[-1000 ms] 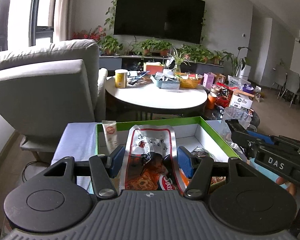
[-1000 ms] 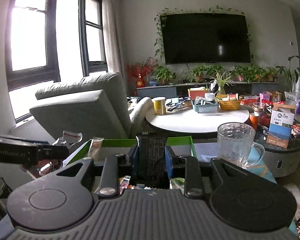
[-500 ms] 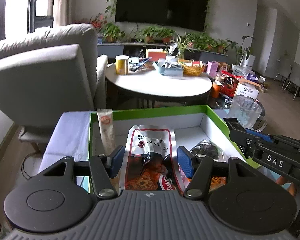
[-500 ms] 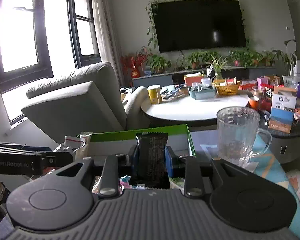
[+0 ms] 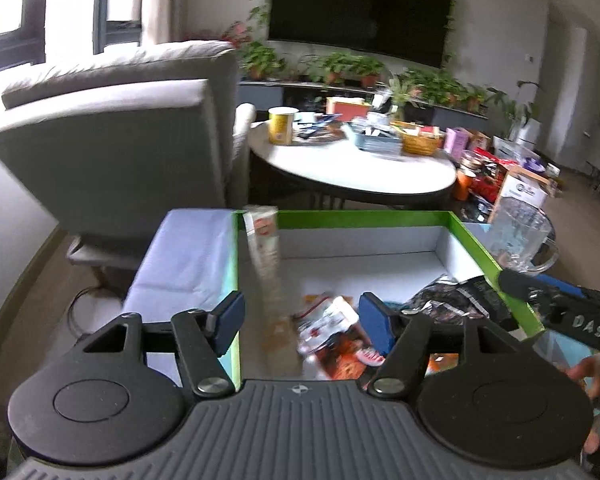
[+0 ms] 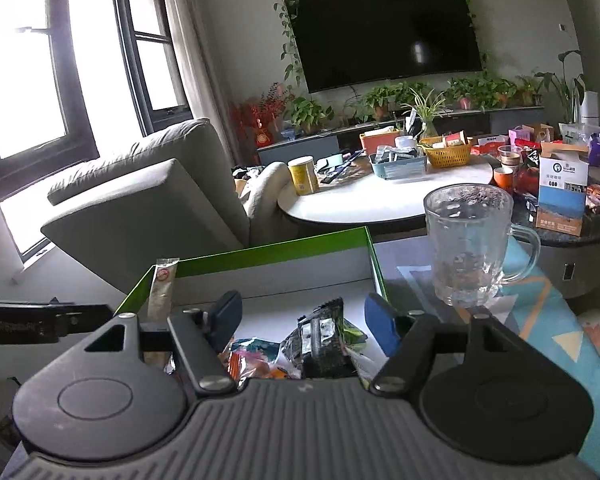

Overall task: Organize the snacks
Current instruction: 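Move left tool to clear packet with black item while right tool approaches brown paper pack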

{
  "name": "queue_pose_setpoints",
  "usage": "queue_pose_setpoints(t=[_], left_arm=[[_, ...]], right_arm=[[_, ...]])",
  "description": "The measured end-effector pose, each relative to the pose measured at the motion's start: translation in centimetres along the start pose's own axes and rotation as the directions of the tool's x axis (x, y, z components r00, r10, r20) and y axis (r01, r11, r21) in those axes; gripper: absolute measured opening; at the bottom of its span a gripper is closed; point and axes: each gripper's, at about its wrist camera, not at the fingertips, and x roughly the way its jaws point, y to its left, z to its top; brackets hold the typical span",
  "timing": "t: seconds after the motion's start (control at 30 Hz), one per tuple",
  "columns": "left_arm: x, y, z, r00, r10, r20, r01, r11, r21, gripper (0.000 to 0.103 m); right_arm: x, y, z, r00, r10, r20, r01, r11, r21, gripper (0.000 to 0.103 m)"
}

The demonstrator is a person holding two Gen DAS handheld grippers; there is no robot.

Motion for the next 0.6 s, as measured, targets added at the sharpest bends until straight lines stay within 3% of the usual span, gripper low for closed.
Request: queue_pose_setpoints(t=[0.33, 0.4, 0.6], left_arm=[[-4.3, 4.0, -4.9, 0.994, 0.073, -0.08, -0.081, 0.992, -0.097, 0.061], [-5.0, 3.9, -6.0, 0.993, 0.05, -0.103, -0.061, 0.993, -0.103, 0.061], [-7.4, 1.8, -8.9, 0.98, -0.105, -0.172, 0.106, 0.994, -0.003, 0.061]], right_arm=[[-3.3, -0.8, -1.0, 1.0, 0.002, 0.002, -0.002, 1.0, -0.012, 0.071], [-3.9, -0.8, -1.2, 1.0, -0.004, -0.004, 0.003, 1.0, -0.026, 0.071], [-5.7, -0.8, -2.2, 1.0, -0.012, -0.012, 0.011, 0.998, -0.054, 0.071]])
